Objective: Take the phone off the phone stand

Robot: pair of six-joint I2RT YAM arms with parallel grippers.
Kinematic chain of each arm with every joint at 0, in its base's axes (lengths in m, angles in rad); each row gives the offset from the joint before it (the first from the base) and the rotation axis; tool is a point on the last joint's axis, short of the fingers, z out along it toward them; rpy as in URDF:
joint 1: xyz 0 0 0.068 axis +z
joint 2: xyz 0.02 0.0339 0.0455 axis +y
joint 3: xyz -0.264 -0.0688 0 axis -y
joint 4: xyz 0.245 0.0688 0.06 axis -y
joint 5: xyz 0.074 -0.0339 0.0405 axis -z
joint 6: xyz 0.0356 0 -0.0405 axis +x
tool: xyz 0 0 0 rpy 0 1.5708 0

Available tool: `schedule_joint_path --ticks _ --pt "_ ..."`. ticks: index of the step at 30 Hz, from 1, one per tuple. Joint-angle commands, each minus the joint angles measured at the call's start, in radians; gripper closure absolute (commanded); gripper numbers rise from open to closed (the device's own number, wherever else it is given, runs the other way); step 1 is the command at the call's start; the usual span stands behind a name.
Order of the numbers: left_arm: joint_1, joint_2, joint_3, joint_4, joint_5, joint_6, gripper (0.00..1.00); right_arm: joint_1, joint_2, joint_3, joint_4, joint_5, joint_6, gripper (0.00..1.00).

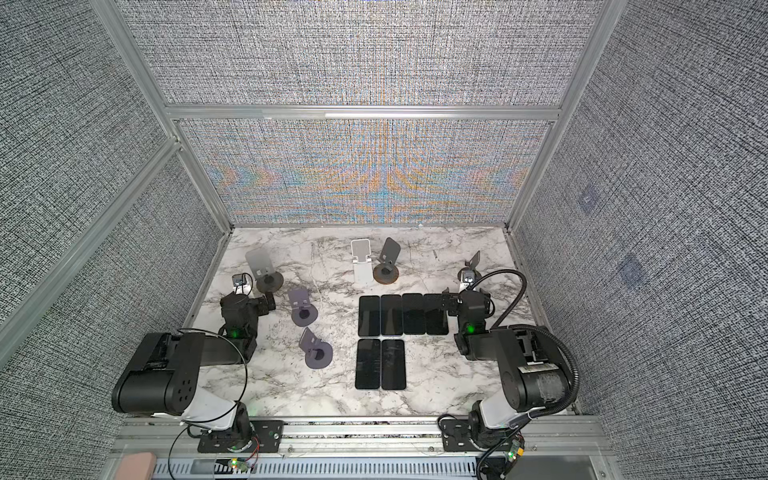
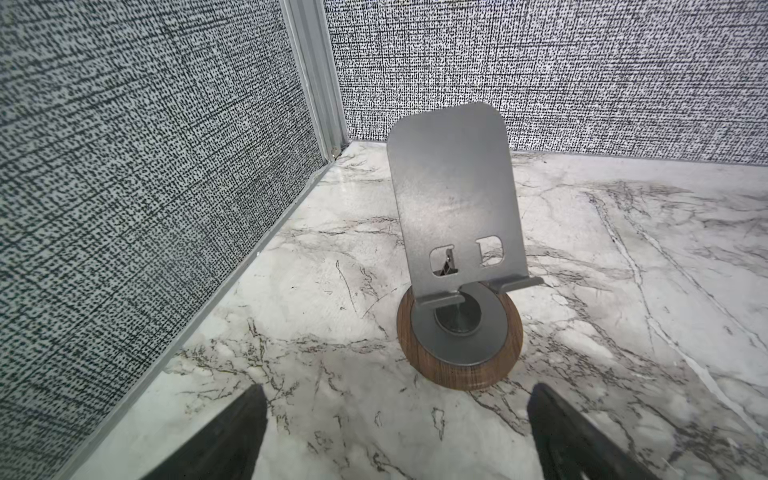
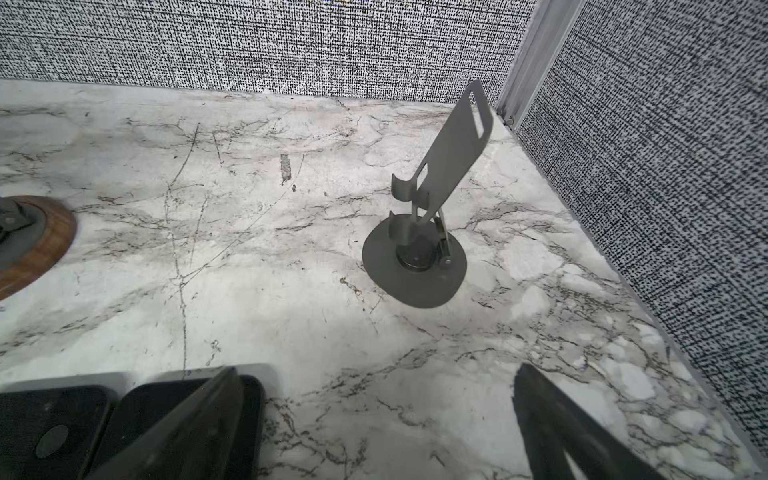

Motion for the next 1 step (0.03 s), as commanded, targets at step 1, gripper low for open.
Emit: schedule_joint_path --ticks 1 --pt "0.001 -0.001 0.000 0.033 0.000 0.006 0.01 0.000 -0.006 -0.005 0.020 0.001 0.013 0.01"
